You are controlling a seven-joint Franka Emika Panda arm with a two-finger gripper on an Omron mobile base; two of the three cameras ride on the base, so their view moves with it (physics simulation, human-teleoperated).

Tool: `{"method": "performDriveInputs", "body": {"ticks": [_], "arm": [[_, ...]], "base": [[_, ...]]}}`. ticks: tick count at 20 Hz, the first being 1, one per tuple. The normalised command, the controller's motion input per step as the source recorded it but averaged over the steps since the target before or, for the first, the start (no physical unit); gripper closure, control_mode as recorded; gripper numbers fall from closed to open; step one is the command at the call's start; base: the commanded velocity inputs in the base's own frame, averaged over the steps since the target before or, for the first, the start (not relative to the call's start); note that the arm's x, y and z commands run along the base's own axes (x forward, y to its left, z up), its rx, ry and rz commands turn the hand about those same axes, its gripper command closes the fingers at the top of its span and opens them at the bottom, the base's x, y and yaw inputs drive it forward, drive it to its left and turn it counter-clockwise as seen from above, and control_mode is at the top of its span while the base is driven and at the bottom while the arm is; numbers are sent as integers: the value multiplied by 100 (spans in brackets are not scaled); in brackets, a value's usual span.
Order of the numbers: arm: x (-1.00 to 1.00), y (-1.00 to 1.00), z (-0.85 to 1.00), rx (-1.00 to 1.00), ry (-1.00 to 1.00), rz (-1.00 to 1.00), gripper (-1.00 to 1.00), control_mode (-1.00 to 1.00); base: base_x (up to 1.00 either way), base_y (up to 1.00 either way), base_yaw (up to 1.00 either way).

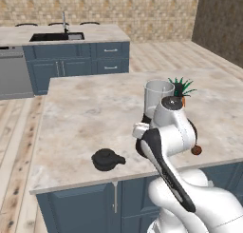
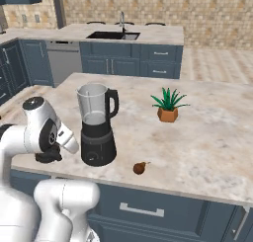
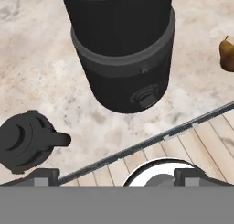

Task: Open the blender lid, put the pear in the blender, close the lid, and start the blender.

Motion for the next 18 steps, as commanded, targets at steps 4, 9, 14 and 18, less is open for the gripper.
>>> {"method": "performDriveInputs", "body": {"ticks": [4,9,14,18], "arm": [[-18,-100,2,6,-3,-5,-100,-100],[-14,-100,0,5,-4,-3,-100,-100],[0,-100,-4,6,-2,0,-100,-100],[0,-100,-37,5,0,0,-100,-100]], "base": [[0,0,0],[0,0,0],[0,0,0],[0,0,0]]}}
